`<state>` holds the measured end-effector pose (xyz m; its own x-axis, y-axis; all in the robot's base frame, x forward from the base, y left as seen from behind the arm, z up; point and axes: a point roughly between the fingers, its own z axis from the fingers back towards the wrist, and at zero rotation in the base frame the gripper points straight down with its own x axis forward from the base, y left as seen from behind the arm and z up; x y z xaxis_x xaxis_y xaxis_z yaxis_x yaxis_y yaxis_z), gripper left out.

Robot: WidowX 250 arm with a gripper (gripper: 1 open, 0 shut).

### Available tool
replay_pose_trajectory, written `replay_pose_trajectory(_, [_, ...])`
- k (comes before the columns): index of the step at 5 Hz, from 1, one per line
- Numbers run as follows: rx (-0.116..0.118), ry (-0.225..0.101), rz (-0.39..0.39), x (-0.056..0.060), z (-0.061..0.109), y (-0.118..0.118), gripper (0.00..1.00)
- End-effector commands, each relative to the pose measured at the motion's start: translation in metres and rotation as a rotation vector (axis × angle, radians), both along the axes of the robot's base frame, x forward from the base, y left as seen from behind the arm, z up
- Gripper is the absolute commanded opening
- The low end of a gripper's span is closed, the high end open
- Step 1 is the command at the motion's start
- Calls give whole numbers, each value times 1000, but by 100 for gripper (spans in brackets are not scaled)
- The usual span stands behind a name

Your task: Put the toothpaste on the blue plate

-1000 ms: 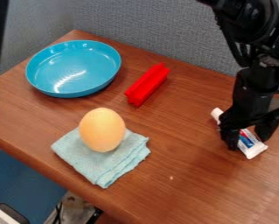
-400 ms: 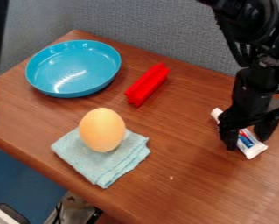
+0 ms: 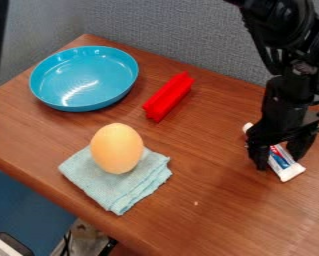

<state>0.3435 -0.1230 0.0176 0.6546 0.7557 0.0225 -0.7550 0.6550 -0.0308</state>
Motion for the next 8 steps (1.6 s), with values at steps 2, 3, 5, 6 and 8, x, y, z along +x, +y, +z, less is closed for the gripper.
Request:
replay_pose_trajectory(2, [-1, -50, 6, 12, 14, 3, 100])
replay_pose_trajectory(3, [2, -51, 5, 13, 13, 2, 100])
replay_pose_trajectory(5, [11, -54, 3, 13, 14, 2, 0])
replay_pose_trajectory(6, [17, -54, 3, 12, 15, 1, 0])
replay_pose_trajectory(8, [24, -49, -6, 9, 19, 2, 0])
